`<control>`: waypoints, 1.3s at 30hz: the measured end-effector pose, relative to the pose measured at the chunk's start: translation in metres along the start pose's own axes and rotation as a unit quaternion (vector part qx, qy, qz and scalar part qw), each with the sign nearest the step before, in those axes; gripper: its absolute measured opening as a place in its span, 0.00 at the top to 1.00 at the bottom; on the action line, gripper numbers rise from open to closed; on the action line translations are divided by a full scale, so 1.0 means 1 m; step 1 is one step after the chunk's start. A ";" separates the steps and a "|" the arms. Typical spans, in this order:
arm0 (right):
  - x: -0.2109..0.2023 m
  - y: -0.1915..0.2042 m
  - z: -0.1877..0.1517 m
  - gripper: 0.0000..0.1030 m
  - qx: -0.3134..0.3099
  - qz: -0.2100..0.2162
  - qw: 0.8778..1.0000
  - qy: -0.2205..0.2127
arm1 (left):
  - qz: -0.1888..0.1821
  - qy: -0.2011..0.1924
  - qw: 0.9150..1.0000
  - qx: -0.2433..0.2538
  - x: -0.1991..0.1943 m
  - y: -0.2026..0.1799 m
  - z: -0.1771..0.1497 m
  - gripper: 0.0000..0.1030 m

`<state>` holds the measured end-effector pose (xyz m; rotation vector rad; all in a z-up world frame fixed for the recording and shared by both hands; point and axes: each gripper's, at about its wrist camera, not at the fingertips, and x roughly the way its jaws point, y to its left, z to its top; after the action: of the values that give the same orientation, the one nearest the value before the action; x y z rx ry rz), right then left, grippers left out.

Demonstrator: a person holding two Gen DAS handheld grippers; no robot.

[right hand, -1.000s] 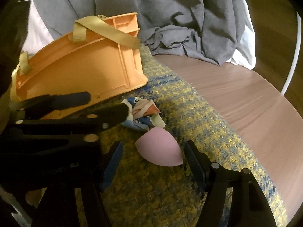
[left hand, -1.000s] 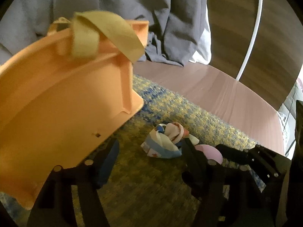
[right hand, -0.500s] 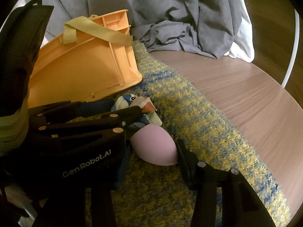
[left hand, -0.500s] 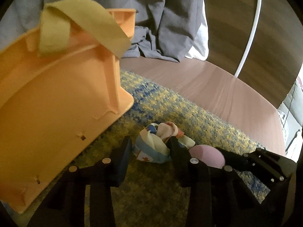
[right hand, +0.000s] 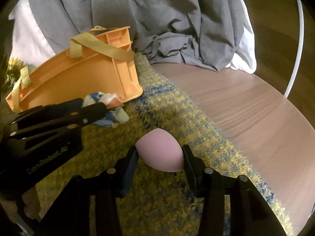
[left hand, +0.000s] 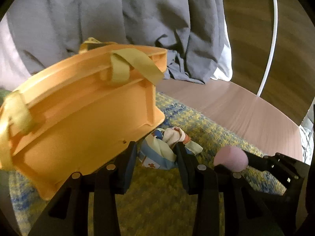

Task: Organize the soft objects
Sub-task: 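Lift the plush bird with the left tool while the right tool carries the sponge to the crate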

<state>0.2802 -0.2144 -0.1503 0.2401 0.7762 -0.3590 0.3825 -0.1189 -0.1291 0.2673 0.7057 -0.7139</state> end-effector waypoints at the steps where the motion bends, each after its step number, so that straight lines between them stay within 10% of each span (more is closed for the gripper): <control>1: -0.003 0.000 0.000 0.55 -0.001 0.000 1.000 -0.002 | 0.004 0.000 1.000 -0.003 -0.004 0.001 -0.002 0.62; 39: -0.114 0.004 0.040 0.55 -0.086 0.113 0.985 -0.097 | 0.178 -0.087 0.972 -0.122 -0.159 -0.014 -0.025 0.62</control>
<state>0.2330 -0.1986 -0.0404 0.1259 0.5770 -0.0975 0.2742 -0.0374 -0.0402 0.0988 0.5525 -0.2984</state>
